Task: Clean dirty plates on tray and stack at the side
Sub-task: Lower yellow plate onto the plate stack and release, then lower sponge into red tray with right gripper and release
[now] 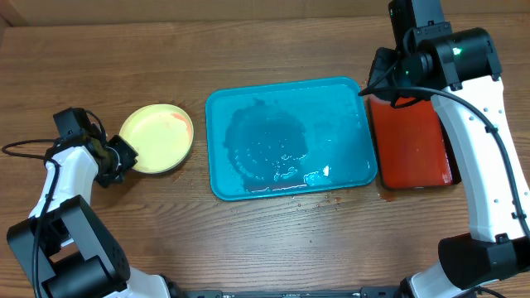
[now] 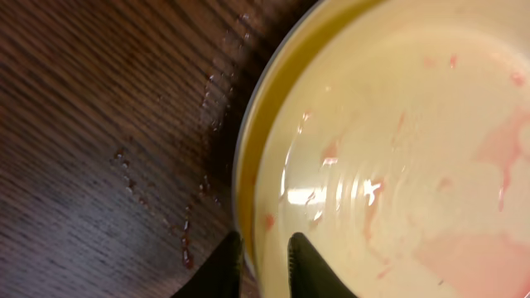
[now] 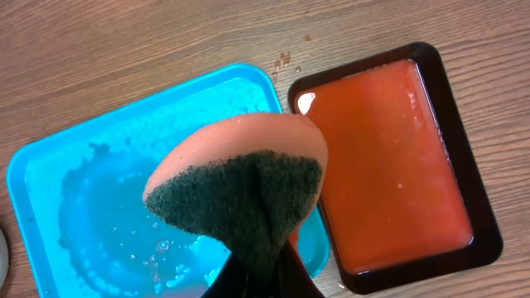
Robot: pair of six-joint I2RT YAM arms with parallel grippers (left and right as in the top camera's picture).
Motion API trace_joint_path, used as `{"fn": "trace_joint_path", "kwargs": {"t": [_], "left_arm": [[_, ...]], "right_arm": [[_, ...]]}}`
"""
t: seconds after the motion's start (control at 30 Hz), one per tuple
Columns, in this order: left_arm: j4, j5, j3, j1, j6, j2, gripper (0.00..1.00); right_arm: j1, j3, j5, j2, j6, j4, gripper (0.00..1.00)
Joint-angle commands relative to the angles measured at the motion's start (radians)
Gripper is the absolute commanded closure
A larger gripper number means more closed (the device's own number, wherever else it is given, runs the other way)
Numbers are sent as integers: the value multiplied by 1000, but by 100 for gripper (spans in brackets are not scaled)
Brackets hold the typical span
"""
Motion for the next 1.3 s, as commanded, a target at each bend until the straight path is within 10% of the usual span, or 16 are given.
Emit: {"fn": "trace_joint_path", "kwargs": {"t": [0.0, 0.53, 0.77, 1.27], "left_arm": [[-19, -24, -3, 20, -6, -16, 59], [-111, 64, 110, -172, 151, -305, 33], [-88, 56, 109, -388, 163, -364, 0], [-67, 56, 109, -555, 163, -295, 0]], "right_arm": [[-7, 14, -2, -18, -4, -1, 96], [-7, 14, -2, -18, -4, 0, 96], [-66, 13, 2, -18, -112, -17, 96], [-397, -298, -96, 66, -327, 200, 93]]}}
